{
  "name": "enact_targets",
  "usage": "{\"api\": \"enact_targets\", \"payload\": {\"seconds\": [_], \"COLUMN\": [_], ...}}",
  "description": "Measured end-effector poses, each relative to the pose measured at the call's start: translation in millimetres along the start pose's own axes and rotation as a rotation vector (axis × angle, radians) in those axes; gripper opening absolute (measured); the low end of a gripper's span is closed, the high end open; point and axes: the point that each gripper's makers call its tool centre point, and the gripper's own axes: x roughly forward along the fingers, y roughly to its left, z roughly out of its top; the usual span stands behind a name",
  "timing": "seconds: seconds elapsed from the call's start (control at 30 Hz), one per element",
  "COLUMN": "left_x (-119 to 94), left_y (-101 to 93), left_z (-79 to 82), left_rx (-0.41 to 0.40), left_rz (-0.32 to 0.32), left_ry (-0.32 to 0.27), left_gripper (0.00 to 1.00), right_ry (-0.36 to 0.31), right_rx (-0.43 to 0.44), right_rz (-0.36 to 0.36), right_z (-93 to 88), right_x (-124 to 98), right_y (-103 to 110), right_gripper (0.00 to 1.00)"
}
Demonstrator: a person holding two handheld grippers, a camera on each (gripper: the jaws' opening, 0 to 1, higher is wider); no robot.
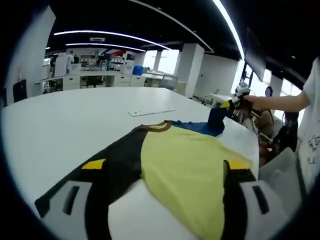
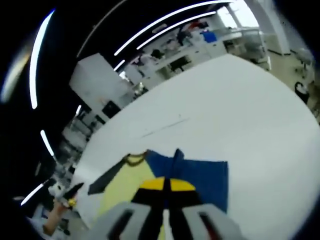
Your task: Fold the garment on the visible template until the final outline fits inside the template.
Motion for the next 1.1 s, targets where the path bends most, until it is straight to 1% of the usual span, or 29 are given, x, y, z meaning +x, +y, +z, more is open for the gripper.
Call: {"api": "enact_targets", "payload": {"seconds": [0.07,0.13,0.3,0.5,0.57,0.63,0.7,0.8,0.87,0.9,1.1], "left_x": [1,0,-1,-4,-3,-3,-2,-4,-5,-6,-8], "left_y": [-0.2,-1.3,-4.4,-12.2,-11.6,-15.9,-16.0,-17.5,-18.7,-19.3,-20.2], "left_z": [-0.2,-1.2,-4.3,-4.9,-3.9,-3.9,-4.8,-9.0,-10.7,-11.6,-17.4], "left_rx": [0.015,0.020,0.034,0.040,0.040,0.042,0.047,0.046,0.045,0.043,0.030], "left_rz": [-0.001,-0.001,-0.007,-0.001,0.000,0.000,0.001,0.000,0.001,0.001,0.007], "left_ry": [0.008,0.012,0.026,0.021,0.018,0.016,0.020,0.027,0.028,0.028,0.033], "left_gripper": [0.93,0.93,0.93,0.93,0.93,0.93,0.93,0.93,0.93,0.93,0.92], "right_ry": [0.014,0.022,0.058,0.093,0.107,0.117,0.130,0.157,0.169,0.177,0.216], "right_rx": [-0.012,-0.015,-0.018,-0.031,-0.034,-0.035,-0.029,-0.059,-0.062,-0.063,-0.089], "right_rz": [0.019,0.036,0.105,0.170,0.186,0.211,0.243,0.271,0.290,0.304,0.346], "right_z": [-4.3,-6.5,-14.8,-18.2,-20.2,-21.3,-23.7,-32.2,-36.0,-39.0,-50.4], "right_x": [11,19,45,69,76,85,94,108,114,119,139], "right_y": [13,21,52,81,90,100,114,135,146,155,186], "right_gripper": [0.00,0.00,0.00,0.00,0.00,0.00,0.00,0.00,0.00,0.00,0.00]}}
